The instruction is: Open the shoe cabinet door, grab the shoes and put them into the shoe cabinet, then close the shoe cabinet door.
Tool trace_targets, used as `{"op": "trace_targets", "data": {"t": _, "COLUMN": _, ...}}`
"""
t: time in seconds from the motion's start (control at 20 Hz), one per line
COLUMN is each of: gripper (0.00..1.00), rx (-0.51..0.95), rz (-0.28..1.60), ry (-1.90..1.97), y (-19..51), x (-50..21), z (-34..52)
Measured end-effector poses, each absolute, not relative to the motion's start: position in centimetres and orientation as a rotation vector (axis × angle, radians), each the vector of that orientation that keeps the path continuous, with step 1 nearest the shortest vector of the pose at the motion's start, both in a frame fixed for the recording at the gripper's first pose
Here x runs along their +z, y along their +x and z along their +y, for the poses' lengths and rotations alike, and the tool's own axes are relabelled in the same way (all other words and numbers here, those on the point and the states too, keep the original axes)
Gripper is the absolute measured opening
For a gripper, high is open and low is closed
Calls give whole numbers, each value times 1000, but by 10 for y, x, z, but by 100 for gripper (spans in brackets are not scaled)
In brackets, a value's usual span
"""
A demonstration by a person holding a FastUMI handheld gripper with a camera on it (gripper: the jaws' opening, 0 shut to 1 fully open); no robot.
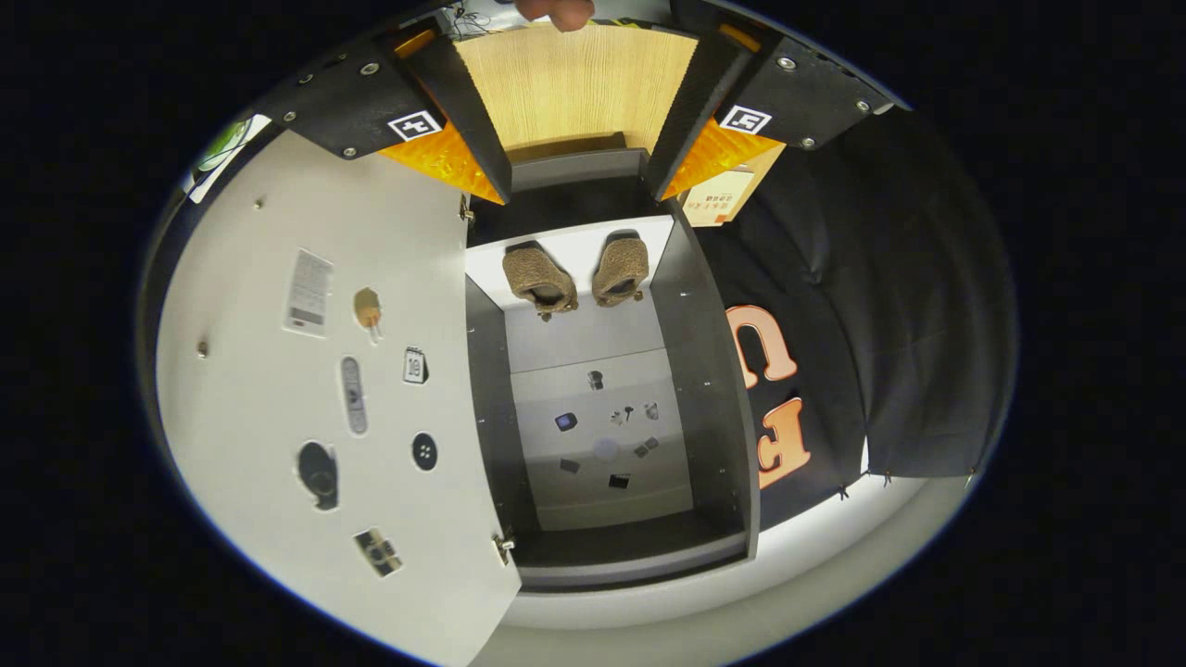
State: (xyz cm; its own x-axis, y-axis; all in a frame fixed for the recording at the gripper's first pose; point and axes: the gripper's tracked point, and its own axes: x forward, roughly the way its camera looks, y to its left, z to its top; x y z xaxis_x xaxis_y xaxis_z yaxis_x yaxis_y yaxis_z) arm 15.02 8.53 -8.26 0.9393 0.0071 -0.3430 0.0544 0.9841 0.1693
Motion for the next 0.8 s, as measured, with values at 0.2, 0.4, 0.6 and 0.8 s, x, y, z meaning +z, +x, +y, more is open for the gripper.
{"op": "trace_targets", "data": {"t": 0.2, "gripper": 93, "rx": 25, "rz": 330, "ry": 192, "y": 107, "x": -65, "z": 58}}
{"op": "trace_targets", "data": {"t": 0.4, "gripper": 93, "rx": 50, "rz": 298, "ry": 125, "y": 70, "x": -54, "z": 14}}
{"op": "trace_targets", "data": {"t": 0.6, "gripper": 93, "rx": 69, "rz": 277, "ry": 83, "y": 47, "x": -48, "z": -33}}
{"op": "trace_targets", "data": {"t": 0.8, "gripper": 93, "rx": 70, "rz": 277, "ry": 110, "y": 38, "x": -52, "z": -77}}
